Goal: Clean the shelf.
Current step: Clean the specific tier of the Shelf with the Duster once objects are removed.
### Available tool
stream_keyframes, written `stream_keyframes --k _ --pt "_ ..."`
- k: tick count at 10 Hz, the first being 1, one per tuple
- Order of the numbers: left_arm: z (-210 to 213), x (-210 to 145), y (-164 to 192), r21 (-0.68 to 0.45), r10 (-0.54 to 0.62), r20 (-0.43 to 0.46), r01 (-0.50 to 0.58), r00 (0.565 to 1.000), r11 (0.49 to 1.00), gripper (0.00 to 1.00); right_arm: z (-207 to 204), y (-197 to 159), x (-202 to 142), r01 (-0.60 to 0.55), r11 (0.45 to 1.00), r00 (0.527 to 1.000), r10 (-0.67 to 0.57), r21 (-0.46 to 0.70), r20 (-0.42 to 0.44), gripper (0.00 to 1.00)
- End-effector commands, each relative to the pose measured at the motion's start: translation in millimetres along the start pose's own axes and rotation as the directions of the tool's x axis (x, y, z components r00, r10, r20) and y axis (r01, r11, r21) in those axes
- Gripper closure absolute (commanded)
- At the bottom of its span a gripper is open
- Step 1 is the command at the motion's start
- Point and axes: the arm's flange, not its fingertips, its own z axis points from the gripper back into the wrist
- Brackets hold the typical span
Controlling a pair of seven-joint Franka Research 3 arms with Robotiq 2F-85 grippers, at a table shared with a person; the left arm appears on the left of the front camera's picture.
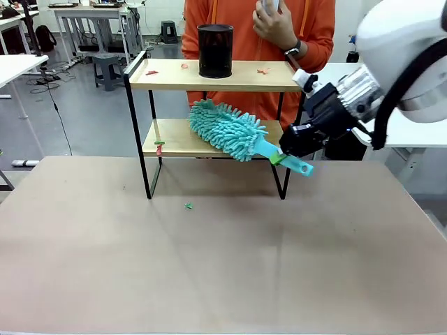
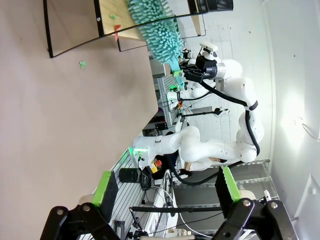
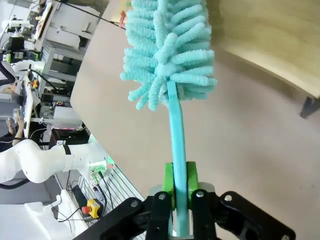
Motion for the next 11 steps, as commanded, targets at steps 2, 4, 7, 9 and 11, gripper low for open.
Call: stream_keyframes --k 2,4,7,9,11 --pt "0 -2 -2 -0.006 -0.018 -0.009 0.018 1.0 1.0 0.0 -21 15 25 -0.022 0.999 0.999 0.023 0.029 -0.029 0.88" --pt "0 -2 -2 -0.006 -0.018 -0.009 0.018 1.0 1.0 0.0 -33 22 29 -0.077 0.986 0.991 0.092 0.149 -0.096 0.88" --pt "0 -2 -2 -0.006 -0.018 -0.009 0.018 1.0 1.0 0.0 -19 28 20 -0.209 0.94 0.923 0.281 0.271 -0.261 0.88" --pt "0 -2 -2 -0.006 -0.018 -0.009 0.018 1.0 1.0 0.0 10 25 6 -0.244 0.922 0.899 0.332 0.302 -0.286 0.88" --pt "0 -2 -2 -0.006 -0.018 -0.009 0.018 1.0 1.0 0.0 36 19 -10 -0.232 0.925 0.915 0.313 0.302 -0.253 0.88"
